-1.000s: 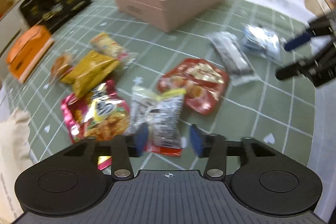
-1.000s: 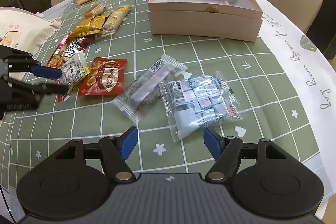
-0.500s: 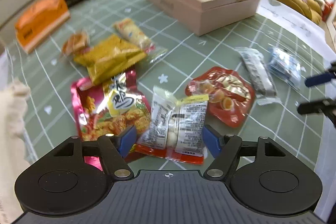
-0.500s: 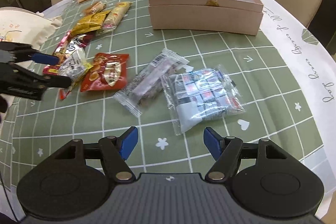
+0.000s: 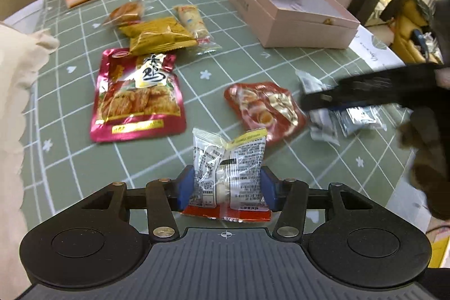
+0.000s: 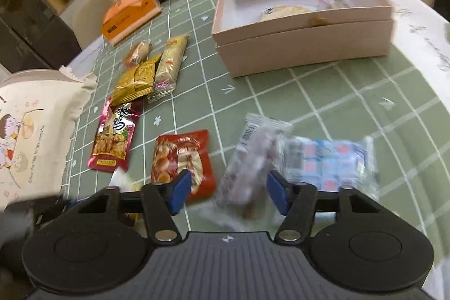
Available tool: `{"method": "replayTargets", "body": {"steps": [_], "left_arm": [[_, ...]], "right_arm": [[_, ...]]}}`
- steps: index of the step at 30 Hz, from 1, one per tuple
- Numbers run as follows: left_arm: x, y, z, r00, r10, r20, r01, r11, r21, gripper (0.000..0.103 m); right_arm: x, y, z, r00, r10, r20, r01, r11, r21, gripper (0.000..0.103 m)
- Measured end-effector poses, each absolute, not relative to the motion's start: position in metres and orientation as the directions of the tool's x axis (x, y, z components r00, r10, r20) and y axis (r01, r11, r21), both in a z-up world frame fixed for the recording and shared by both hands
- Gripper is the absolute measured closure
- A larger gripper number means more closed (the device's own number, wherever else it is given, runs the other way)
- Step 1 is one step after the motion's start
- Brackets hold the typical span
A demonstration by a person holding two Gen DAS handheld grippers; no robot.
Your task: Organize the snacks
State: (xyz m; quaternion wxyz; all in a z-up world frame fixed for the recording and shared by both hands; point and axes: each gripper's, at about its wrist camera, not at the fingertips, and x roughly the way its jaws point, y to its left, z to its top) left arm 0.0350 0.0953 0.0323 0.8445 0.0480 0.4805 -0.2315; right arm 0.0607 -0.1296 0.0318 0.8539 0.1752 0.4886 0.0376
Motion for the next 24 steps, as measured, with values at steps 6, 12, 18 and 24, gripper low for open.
{"method": "replayTargets", "body": {"steps": [6,12,18,24], "left_arm": [[0.026,0.088,0.046,0.448,-0.359,-0.819,0.444,0.884,-0.144,0.048],[0.022,0.075,0.054,0.437,-0.404,-0.804,0.478,0.861,-0.172,0.048],[0.026,0.056,0.070,0.364,-0.565,-0.740,0.513,0.785,-0.348,0.048],[0.070,0.017,0.153,0.528,-0.675,-0.515,0.606,0.725,-0.328,0.048]], "right_arm": [[0.080,-0.101,0.023,0.512,0.082,-0.855,0.047,0.991,0.124,0.053],[0.047,-0.108,0.042,0.492,0.130,-0.861,-0.041,0.991,0.126,0.068],[0.003,-0.157,0.093,0.594,0.154,-0.790,0.019,0.979,0.205,0.068],[-0.016,-0.196,0.133,0.687,0.090,-0.721,0.079,0.977,0.198,0.068]]}}
